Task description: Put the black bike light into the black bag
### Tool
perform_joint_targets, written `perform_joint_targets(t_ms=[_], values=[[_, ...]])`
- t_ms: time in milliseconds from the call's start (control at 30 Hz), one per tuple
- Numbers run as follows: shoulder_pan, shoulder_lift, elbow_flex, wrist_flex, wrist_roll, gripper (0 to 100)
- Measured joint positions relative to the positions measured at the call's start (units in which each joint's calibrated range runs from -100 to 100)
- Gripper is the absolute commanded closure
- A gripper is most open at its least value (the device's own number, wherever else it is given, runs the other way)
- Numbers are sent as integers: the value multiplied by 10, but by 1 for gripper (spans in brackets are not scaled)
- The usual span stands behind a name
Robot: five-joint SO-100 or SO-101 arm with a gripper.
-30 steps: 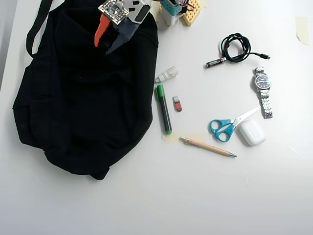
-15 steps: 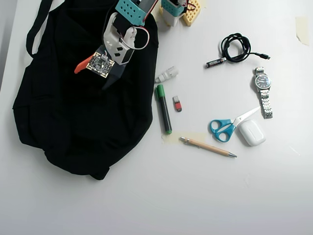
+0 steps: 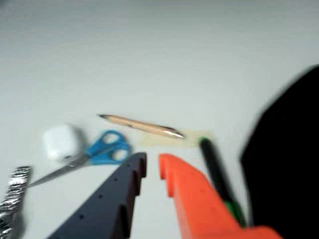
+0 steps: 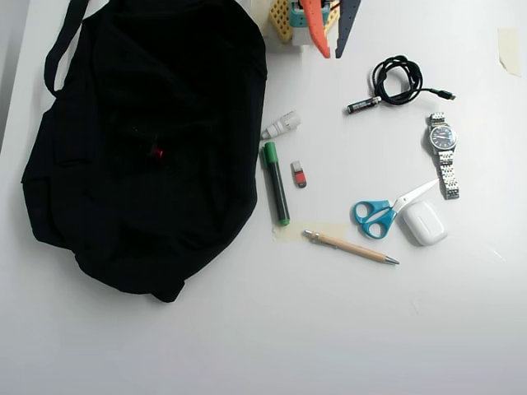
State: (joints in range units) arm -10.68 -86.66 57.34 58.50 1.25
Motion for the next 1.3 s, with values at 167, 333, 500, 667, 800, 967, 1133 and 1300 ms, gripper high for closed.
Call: perform_joint_targets(t_ms=[167,333,500,667,800,967,1133,1300], values=[[-92,-100,154,-106,0,98],[-121,-111,317,-199,0,98],[-137,-111,396,-235,0,98],[-131,-110,410,-239,-2,98],[-123,-110,410,-195,-3,98],[-112,-110,410,-162,-3,98],[-114,-110,410,-74,0,98],[-112,-110,410,15,4,98]])
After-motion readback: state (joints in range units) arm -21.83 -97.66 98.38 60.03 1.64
